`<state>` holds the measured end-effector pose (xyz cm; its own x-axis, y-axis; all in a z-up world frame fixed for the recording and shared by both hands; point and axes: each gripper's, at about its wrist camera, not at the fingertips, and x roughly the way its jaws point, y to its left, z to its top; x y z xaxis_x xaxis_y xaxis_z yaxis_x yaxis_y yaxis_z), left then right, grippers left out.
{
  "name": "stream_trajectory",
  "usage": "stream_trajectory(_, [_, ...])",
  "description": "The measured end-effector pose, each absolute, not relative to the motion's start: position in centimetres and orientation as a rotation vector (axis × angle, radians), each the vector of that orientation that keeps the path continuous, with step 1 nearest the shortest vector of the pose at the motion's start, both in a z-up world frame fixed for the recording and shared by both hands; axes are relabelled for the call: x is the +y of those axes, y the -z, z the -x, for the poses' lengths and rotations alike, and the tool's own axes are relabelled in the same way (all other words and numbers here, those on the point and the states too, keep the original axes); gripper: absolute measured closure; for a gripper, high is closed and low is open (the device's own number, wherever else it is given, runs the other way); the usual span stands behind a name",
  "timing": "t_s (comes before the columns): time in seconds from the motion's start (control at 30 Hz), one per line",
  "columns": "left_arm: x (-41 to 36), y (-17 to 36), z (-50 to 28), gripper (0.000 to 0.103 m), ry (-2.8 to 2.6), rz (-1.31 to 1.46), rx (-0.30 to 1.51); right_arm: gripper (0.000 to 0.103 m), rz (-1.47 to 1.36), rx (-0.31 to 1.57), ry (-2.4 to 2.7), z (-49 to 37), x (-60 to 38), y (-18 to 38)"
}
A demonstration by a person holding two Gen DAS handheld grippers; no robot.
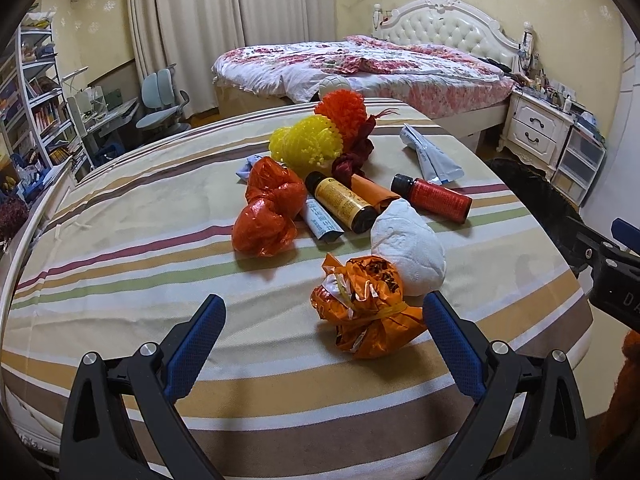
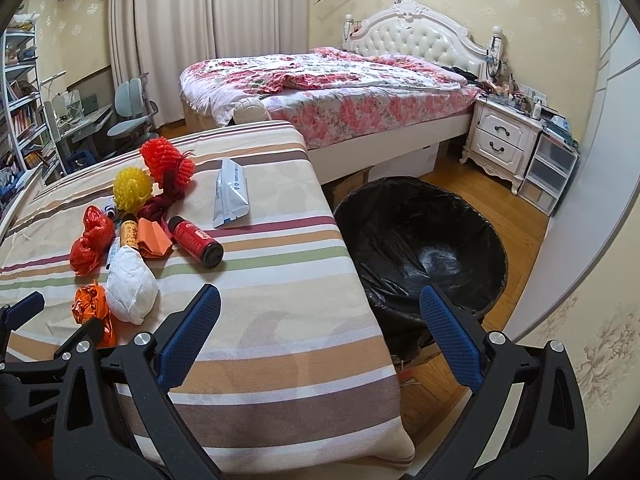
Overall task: Collect trash
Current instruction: 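Grasp the orange plastic bag with the left tool while the right tool reaches toward the white tissue ball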
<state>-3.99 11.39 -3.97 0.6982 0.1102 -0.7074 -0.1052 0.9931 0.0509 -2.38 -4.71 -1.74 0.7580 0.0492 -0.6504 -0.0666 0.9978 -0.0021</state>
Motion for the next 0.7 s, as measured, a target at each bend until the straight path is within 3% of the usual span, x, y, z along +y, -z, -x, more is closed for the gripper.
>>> stream_trajectory(0.7, [15.0, 4.3, 4.5, 0.007, -0.169, 0.065, 0.79, 0.006, 0.061, 0.713, -0.101, 2.7, -2.6, 1.9])
